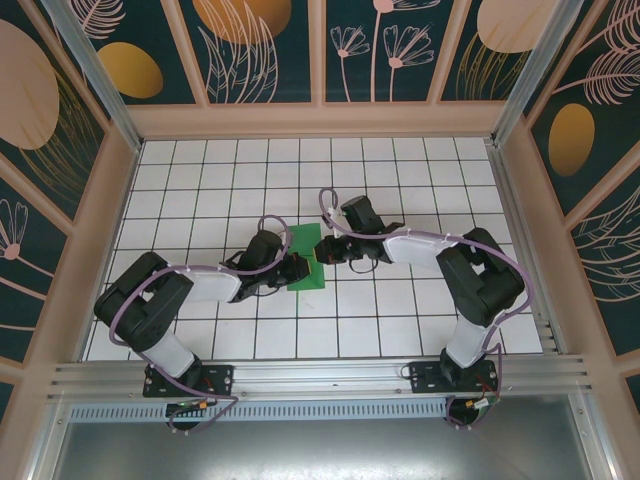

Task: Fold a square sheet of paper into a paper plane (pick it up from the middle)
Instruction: Fold the triangle a second time at the center of the table.

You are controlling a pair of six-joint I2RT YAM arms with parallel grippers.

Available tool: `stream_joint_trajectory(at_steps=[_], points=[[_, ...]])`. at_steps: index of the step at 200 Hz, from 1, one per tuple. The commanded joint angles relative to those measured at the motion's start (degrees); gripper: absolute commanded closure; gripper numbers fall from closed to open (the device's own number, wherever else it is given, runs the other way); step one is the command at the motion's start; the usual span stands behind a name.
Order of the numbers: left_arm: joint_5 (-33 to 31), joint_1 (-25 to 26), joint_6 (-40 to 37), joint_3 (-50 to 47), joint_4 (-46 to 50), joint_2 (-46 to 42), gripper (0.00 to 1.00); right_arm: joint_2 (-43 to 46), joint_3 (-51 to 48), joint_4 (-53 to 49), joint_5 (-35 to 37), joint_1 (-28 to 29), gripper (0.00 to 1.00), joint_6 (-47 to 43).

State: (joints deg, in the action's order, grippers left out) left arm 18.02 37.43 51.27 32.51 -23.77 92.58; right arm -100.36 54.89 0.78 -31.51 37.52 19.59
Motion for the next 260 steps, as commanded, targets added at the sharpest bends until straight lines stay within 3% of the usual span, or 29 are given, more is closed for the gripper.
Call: stream_joint_trajectory(at_steps=[1,54,129,260], points=[[-1.05,0.08,0.23,-0.15,0.54,-3.09,0.89,-0.91,1.96,-0.71,-2.77,0.28,0.99,-2.88],[-7.18,-0.15,-0.45,-2.43,4.75,-9.96,0.86,-3.03,2.86,0.09,-10.46,-0.19,1.0,-4.89],[-1.55,-0.11,0.84,-0.55,-3.38,-4.16,0.84,-7.81,7.03,-3.41,-1.69,-3.84,1.0,-6.67],[1.05,-0.09,1.92,3.37,-5.42,2.2,0.84,-11.48,9.26,-4.73,-0.06,-4.24,1.0,-7.95]])
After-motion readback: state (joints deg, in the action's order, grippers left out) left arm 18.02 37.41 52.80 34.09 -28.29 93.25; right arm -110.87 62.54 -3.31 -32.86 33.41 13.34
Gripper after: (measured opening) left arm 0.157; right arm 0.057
